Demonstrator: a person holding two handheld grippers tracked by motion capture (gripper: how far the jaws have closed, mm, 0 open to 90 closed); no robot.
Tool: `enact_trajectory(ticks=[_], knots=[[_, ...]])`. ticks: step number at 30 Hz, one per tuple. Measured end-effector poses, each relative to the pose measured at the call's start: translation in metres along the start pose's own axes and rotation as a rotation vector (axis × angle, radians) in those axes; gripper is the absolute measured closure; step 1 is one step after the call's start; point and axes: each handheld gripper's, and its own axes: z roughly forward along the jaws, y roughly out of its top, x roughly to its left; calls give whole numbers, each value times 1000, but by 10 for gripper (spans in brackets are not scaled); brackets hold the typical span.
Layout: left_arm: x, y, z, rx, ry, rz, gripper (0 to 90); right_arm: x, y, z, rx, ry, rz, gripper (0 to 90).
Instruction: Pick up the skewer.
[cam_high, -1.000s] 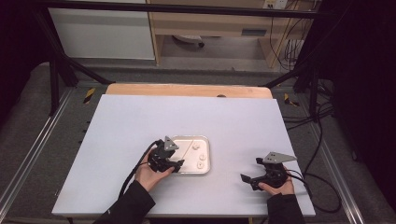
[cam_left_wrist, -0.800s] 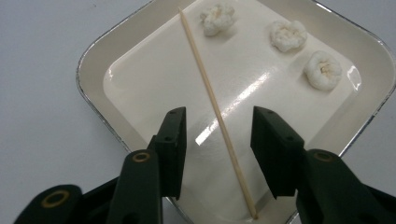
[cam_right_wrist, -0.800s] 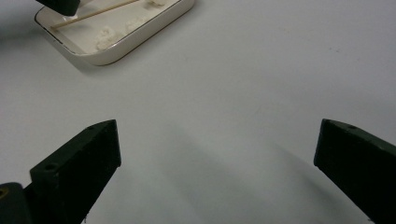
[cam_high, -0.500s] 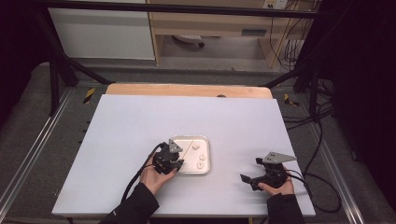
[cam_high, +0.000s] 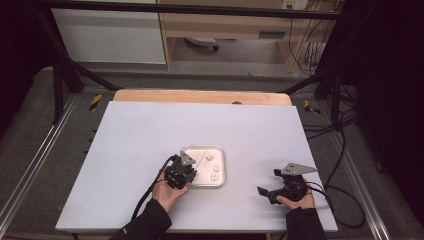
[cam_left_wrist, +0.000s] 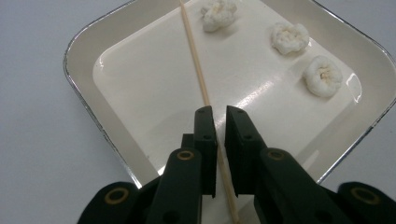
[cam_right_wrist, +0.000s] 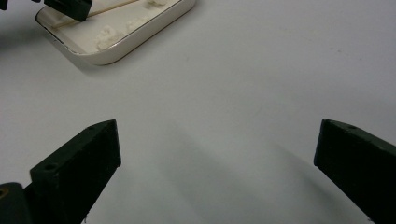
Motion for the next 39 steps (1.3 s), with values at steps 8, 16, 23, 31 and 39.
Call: enact_trajectory(ticks=[8, 16, 23, 31, 39], knots=[[-3, -1, 1, -12, 22, -39, 875, 0, 0, 0, -4, 1, 0, 11], [-2, -4, 0, -35, 16, -78, 886, 0, 0, 0, -1, 2, -1, 11], [3, -8, -2, -73, -2, -100, 888, 0, 0, 0, 0, 1, -2, 11], [8, -8, -11, -118, -11, -107, 889, 0, 0, 0, 0, 1, -2, 11], [17, -7, -24, -158, -31, -115, 891, 0, 0, 1, 3, 0, -3, 11]])
